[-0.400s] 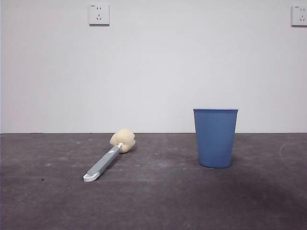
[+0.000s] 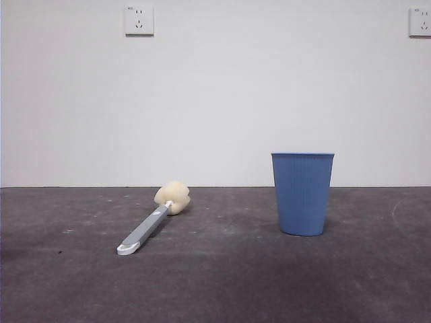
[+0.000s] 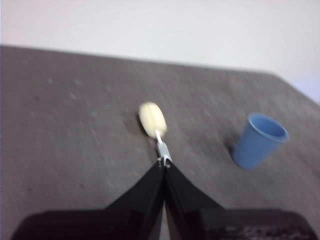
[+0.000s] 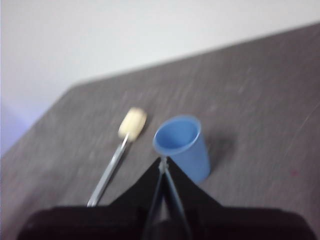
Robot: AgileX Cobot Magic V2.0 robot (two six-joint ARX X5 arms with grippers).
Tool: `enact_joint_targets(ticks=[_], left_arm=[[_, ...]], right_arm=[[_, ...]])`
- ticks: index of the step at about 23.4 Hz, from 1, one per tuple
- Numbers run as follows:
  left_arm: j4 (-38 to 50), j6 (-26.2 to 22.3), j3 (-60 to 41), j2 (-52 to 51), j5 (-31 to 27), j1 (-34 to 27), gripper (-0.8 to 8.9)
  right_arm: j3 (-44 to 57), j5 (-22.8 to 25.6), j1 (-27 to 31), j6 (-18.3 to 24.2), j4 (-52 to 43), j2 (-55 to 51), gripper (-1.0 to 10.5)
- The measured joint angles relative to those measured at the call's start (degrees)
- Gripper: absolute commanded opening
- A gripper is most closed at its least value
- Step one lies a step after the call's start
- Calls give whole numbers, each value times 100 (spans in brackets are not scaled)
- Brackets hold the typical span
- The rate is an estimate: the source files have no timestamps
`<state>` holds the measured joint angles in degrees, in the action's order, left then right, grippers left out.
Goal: Pick up the cup brush,pick up the cup,insert the brush into the cup,clean the cup,put the cup brush back,put the cup back to the fixed position on the table
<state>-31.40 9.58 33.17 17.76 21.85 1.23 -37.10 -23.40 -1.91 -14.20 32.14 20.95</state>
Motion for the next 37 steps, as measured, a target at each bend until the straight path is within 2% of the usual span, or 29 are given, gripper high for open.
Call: enact_joint_targets(ticks=[5,10,16,17,18,19,21,22,32,35,37], left_arm=[[-1237,-542,881,691,466,0,-7],[-2277,-1110,1521,1211,981,0,-7],[-2994,-1469,1794,1451,1248,0,-4],[-3032,-1480,1794,1451,1246,0,1],[-3027,-1499,1794,1451,1246,0,25],[-3027,-1497,1794,1451,1246,0,138],[-3027,-1497,1794,1460,1244,0,468],[-3029,-1495,1794,1469,1241,0,531],[-2771,-1416,1794,2063,1233,37,534],[-2280,-1226,1794,2468,1027,323,534],[-1937,-986,1834,2863,695,734,534]], right_arm=[[-907,-472,-2,702,1416,769,-11],[-1414,-511,-131,1377,2656,1279,-11],[-1486,-509,-260,1875,3604,1462,7],[-1486,-511,-260,1919,3600,1462,10],[-1488,-509,-260,1941,3595,1460,69],[-1486,-509,-260,1961,3593,1460,211],[-1486,-509,-260,1963,3593,1462,556],[-1486,-509,-260,1961,3593,1467,630],[-1488,-509,-260,1947,3589,1467,630],[-1488,-509,-260,1937,3552,1467,630],[-1488,-507,-260,1937,3550,1467,630]])
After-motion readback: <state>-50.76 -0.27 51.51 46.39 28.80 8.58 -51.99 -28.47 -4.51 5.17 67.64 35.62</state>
